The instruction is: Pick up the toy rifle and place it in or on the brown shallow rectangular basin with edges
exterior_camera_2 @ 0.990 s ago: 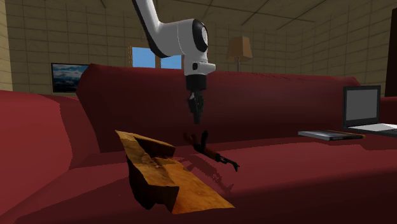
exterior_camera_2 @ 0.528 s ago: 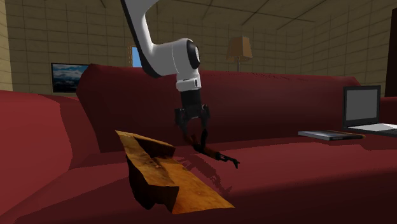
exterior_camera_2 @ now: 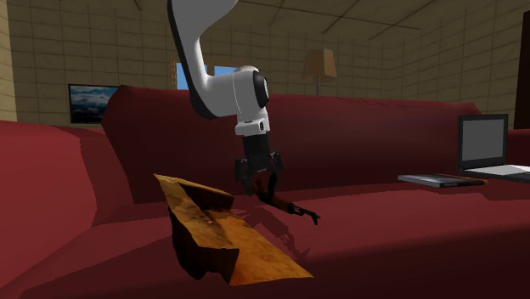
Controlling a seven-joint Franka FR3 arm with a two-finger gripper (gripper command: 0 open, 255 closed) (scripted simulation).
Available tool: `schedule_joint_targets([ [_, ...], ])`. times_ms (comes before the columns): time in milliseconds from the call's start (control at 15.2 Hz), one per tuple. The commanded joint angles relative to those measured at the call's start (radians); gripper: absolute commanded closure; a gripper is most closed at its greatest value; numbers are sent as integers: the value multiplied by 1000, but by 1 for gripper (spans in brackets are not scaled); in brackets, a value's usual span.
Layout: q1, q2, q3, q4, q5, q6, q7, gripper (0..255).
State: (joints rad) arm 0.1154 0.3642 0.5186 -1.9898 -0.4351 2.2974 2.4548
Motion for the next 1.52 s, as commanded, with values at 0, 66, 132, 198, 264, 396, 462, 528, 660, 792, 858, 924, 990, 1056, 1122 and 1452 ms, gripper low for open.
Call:
schedule_joint_targets([
  [0,1,5,-2,1,-4,4,3,0],
  [66,1,5,-2,1,-4,4,3,0],
  [132,1,5,-2,1,-4,4,3,0],
  [198,1,5,-2,1,-4,4,3,0],
  [264,1,5,-2,1,-4,4,3,0],
  [396,1,5,-2,1,-4,4,3,255],
  [462,1,5,-2,1,-4,4,3,255],
  [528,1,5,-2,1,-4,4,3,255],
  [660,1,5,-2,1,-4,3,3,255],
  [792,1,5,-2,1,-4,3,3,255],
  [858,1,5,-2,1,-4,3,2,255],
  [924,1,5,-2,1,-4,4,2,255],
  [990,1,5,-2,1,-4,4,3,255],
  [1056,-1,-4,2,3,4,-6,-4,255],
  [1122,-4,-13,6,6,12,-15,-10,255],
  [1452,-16,-54,22,22,49,-64,-40,255],
])
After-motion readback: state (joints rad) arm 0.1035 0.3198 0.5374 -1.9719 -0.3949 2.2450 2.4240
